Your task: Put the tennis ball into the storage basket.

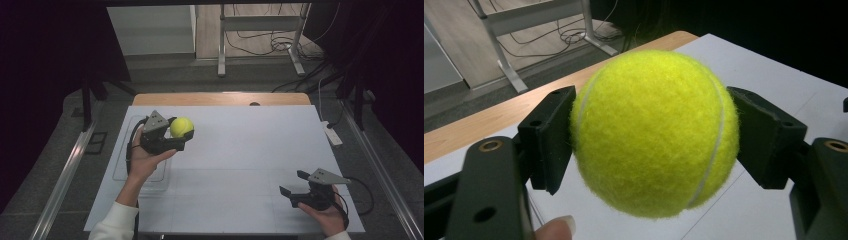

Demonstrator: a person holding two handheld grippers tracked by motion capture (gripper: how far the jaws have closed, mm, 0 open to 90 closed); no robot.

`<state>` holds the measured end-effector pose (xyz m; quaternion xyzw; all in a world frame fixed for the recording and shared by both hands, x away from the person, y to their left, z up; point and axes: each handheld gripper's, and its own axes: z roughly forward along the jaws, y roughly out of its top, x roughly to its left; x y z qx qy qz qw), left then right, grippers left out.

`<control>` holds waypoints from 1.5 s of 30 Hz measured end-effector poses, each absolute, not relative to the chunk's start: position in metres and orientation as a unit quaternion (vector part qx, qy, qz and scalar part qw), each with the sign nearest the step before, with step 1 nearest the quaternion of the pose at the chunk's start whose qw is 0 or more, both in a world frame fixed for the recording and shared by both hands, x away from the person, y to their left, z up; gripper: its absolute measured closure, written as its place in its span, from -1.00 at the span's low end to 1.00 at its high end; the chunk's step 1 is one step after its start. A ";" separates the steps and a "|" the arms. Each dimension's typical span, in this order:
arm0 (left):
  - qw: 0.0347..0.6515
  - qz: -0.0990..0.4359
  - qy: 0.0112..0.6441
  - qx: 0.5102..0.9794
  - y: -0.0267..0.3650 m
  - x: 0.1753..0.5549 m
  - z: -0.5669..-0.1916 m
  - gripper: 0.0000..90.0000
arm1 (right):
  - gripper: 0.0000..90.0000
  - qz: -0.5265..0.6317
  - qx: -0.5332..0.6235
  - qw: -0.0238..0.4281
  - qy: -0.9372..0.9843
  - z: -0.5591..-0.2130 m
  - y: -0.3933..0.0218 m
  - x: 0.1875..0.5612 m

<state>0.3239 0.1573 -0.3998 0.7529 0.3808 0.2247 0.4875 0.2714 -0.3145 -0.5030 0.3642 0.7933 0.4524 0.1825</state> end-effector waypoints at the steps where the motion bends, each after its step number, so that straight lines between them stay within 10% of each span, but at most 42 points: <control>1: 0.486 0.225 0.380 0.754 0.158 0.325 -0.400 -0.43 | -0.78 0.453 0.364 0.182 0.793 -0.503 -0.314 0.271; 45: 0.489 0.242 0.432 0.718 0.198 0.352 -0.410 -0.43 | -0.78 0.447 0.365 0.185 0.796 -0.504 -0.314 0.272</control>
